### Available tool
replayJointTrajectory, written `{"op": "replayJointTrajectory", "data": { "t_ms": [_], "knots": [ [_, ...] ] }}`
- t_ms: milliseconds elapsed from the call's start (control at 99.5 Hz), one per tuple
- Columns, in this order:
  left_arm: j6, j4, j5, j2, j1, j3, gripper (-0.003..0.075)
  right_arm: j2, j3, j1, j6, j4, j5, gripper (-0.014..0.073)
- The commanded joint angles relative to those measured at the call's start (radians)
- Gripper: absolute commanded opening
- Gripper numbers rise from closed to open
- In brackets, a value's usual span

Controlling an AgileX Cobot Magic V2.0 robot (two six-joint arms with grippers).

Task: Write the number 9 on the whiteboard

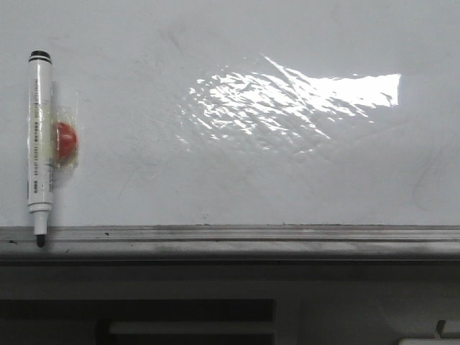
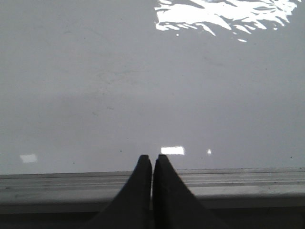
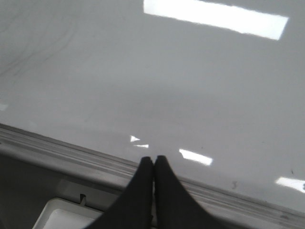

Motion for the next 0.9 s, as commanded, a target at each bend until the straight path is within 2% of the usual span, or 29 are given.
{"op": "replayJointTrajectory", "data": {
  "t_ms": [0, 663, 733, 814, 854, 894],
  "knots": [
    [0.0, -0.007, -0.078, -0.029, -0.007, 0.019, -0.002, -0.016, 0.029, -0.005, -0.002, -0.014, -0.015, -0.0062],
    [0.0, 0.016, -0.078, -0.029, -0.007, 0.019, -0.002, -0.016, 0.029, -0.005, -0.002, -0.014, -0.018, -0.0062],
    [0.0, 0.035, -0.089, -0.029, -0.007, 0.019, -0.002, -0.016, 0.029, -0.005, -0.002, -0.051, -0.05, -0.0062],
    [-0.012, -0.087, -0.164, -0.029, -0.007, 0.019, -0.002, -0.016, 0.029, -0.005, -0.002, -0.081, -0.147, -0.0062],
    [-0.012, -0.19, -0.221, -0.029, -0.007, 0.019, -0.002, -0.016, 0.029, -0.005, 0.012, -0.033, -0.23, -0.0062],
    [-0.012, -0.267, -0.264, -0.029, -0.007, 0.019, -0.002, -0.016, 0.029, -0.005, 0.021, 0.072, -0.298, -0.0062]
  ]
}}
